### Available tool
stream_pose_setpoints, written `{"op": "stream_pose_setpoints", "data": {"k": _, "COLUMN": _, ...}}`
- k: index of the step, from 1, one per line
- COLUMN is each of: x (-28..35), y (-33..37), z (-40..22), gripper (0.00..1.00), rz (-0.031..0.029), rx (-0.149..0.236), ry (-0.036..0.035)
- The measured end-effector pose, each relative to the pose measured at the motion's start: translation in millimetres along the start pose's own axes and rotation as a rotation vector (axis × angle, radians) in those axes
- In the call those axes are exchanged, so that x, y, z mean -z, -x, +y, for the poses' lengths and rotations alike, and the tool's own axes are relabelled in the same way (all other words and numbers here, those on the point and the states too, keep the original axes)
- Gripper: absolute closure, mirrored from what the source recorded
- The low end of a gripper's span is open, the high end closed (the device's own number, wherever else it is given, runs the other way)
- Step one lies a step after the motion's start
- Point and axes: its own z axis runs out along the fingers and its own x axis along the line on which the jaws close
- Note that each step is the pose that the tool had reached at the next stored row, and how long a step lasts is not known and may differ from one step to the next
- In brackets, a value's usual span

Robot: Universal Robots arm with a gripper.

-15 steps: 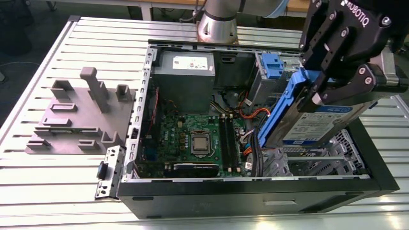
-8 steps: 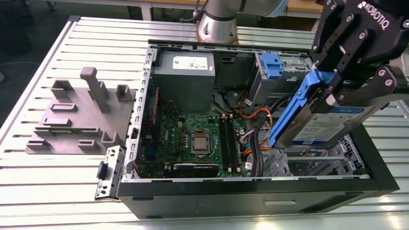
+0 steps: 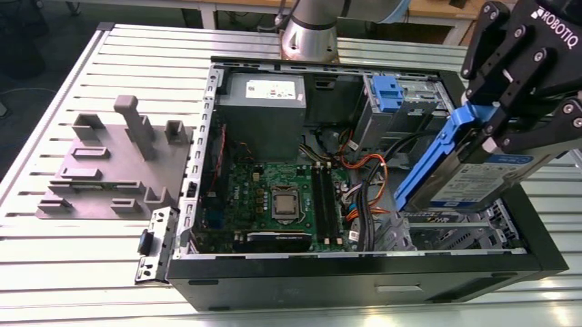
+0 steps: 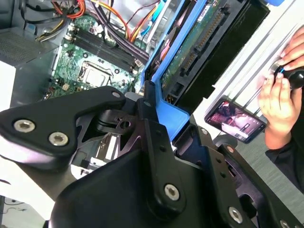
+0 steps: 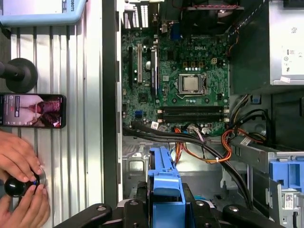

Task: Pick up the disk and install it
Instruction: 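Insert the disk into the insertion slot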

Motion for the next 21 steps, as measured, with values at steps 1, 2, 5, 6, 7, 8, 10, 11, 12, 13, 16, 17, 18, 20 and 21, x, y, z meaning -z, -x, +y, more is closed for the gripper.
{"op": "stream_pose_setpoints", "data": {"k": 1, "x": -0.5, "y": 0.0, "z": -2.0, "gripper": 0.64, "rz": 0.0000, "rx": 0.000, "ry": 0.0000}}
{"op": "stream_pose_setpoints", "data": {"k": 2, "x": -1.0, "y": 0.1, "z": -4.0, "gripper": 0.64, "rz": 0.0000, "rx": 0.000, "ry": 0.0000}}
{"op": "stream_pose_setpoints", "data": {"k": 5, "x": -2.8, "y": 0.3, "z": -8.9, "gripper": 0.64, "rz": 0.0001, "rx": 0.001, "ry": 0.0003}}
{"op": "stream_pose_setpoints", "data": {"k": 6, "x": -3.6, "y": 0.3, "z": -9.9, "gripper": 0.64, "rz": 0.0001, "rx": 0.002, "ry": 0.0003}}
{"op": "stream_pose_setpoints", "data": {"k": 7, "x": -4.5, "y": 0.3, "z": -10.6, "gripper": 0.64, "rz": 0.0001, "rx": 0.002, "ry": 0.0003}}
{"op": "stream_pose_setpoints", "data": {"k": 8, "x": -5.4, "y": 0.3, "z": -11.2, "gripper": 0.64, "rz": 0.0001, "rx": 0.002, "ry": 0.0003}}
{"op": "stream_pose_setpoints", "data": {"k": 10, "x": -7.0, "y": 0.3, "z": -12.7, "gripper": 0.64, "rz": 0.0000, "rx": 0.003, "ry": 0.0003}}
{"op": "stream_pose_setpoints", "data": {"k": 11, "x": -8.0, "y": 0.3, "z": -14.0, "gripper": 0.64, "rz": 0.0000, "rx": 0.005, "ry": 0.0003}}
{"op": "stream_pose_setpoints", "data": {"k": 12, "x": -8.8, "y": 0.4, "z": -14.8, "gripper": 0.64, "rz": 0.0003, "rx": 0.006, "ry": 0.0004}}
{"op": "stream_pose_setpoints", "data": {"k": 13, "x": -9.7, "y": 0.4, "z": -15.5, "gripper": 0.64, "rz": 0.0002, "rx": 0.007, "ry": 0.0004}}
{"op": "stream_pose_setpoints", "data": {"k": 16, "x": -12.4, "y": 0.4, "z": -16.9, "gripper": 0.64, "rz": 0.0002, "rx": 0.009, "ry": 0.0004}}
{"op": "stream_pose_setpoints", "data": {"k": 17, "x": -13.6, "y": 0.4, "z": -17.4, "gripper": 0.64, "rz": 0.0002, "rx": 0.009, "ry": 0.0004}}
{"op": "stream_pose_setpoints", "data": {"k": 18, "x": -14.6, "y": 0.4, "z": -17.9, "gripper": 0.64, "rz": 0.0003, "rx": 0.009, "ry": 0.0003}}
{"op": "stream_pose_setpoints", "data": {"k": 20, "x": -16.3, "y": 0.4, "z": -19.0, "gripper": 0.64, "rz": 0.0002, "rx": 0.009, "ry": 0.0004}}
{"op": "stream_pose_setpoints", "data": {"k": 21, "x": -17.0, "y": 0.5, "z": -19.5, "gripper": 0.64, "rz": 0.0003, "rx": 0.009, "ry": 0.0004}}
